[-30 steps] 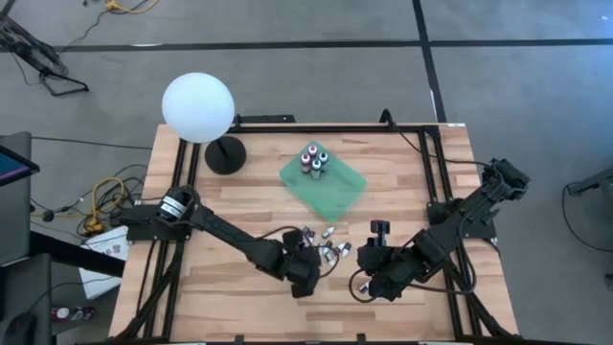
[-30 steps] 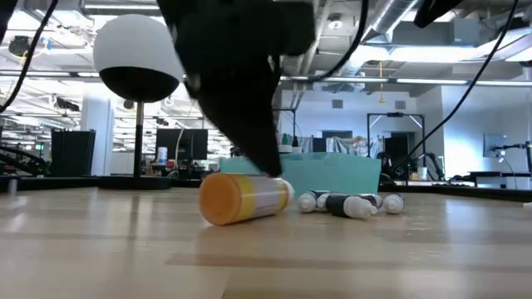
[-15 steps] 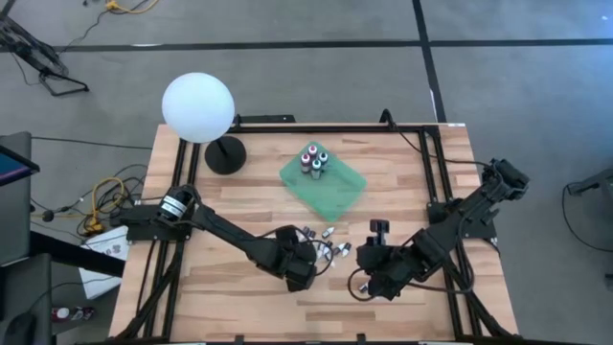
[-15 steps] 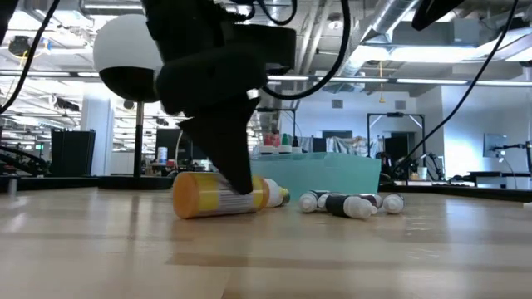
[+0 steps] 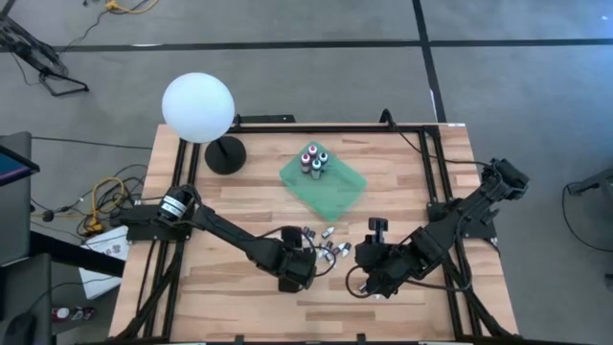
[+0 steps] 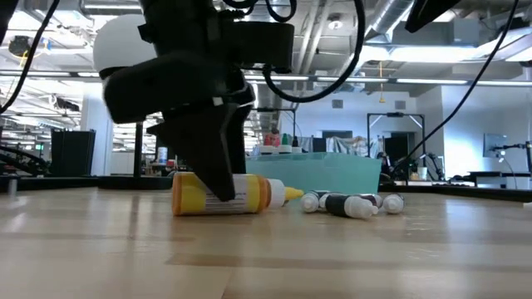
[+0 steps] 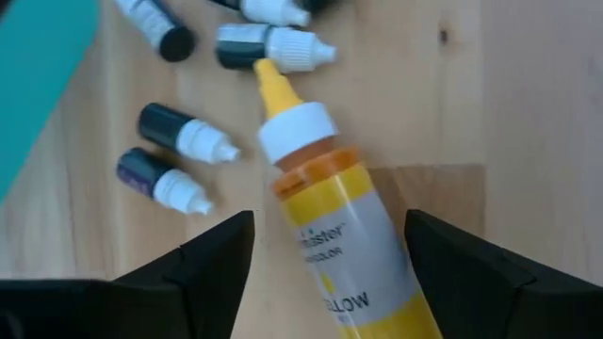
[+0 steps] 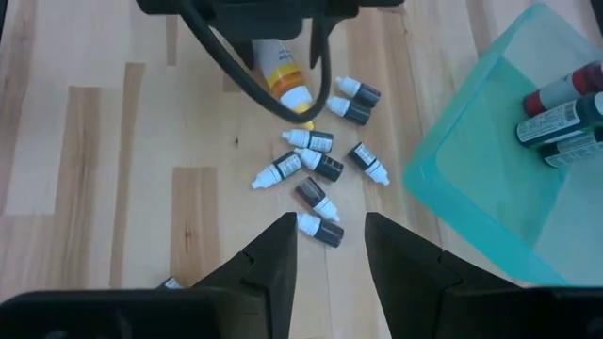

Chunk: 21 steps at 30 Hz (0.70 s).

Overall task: Pick & Place food coloring
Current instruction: Put the large yellow food coloring bottle into the green bin

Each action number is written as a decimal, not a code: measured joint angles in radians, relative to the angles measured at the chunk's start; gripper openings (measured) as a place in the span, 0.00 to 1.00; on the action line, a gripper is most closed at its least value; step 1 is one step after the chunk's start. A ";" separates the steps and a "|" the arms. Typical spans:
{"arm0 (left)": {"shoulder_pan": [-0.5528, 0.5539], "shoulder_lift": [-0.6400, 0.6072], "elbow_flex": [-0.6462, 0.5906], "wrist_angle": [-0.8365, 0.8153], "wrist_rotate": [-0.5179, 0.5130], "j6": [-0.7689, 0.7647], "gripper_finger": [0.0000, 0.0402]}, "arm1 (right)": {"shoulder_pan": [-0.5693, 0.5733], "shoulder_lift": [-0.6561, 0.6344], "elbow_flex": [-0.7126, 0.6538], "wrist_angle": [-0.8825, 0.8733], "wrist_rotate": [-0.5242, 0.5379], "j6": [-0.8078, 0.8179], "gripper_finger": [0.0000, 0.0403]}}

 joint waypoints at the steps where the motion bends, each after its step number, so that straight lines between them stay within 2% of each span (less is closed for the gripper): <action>1: 0.000 0.000 0.000 0.000 0.011 0.017 0.65 | 0.000 0.000 0.000 0.000 0.000 0.000 0.29; 7: 0.014 0.000 0.000 -0.011 0.049 0.090 0.57 | 0.000 0.000 0.000 0.000 0.000 -0.002 0.29; 10: 0.020 0.000 0.000 -0.076 0.082 0.123 0.55 | 0.000 0.000 0.000 0.000 0.000 -0.003 0.29; 16: 0.020 0.000 0.000 -0.216 0.091 0.127 0.48 | 0.000 0.000 0.000 0.000 0.000 -0.008 0.29; 21: 0.021 0.000 0.000 -0.224 0.092 0.122 0.42 | 0.000 0.000 0.000 0.000 0.000 -0.010 0.29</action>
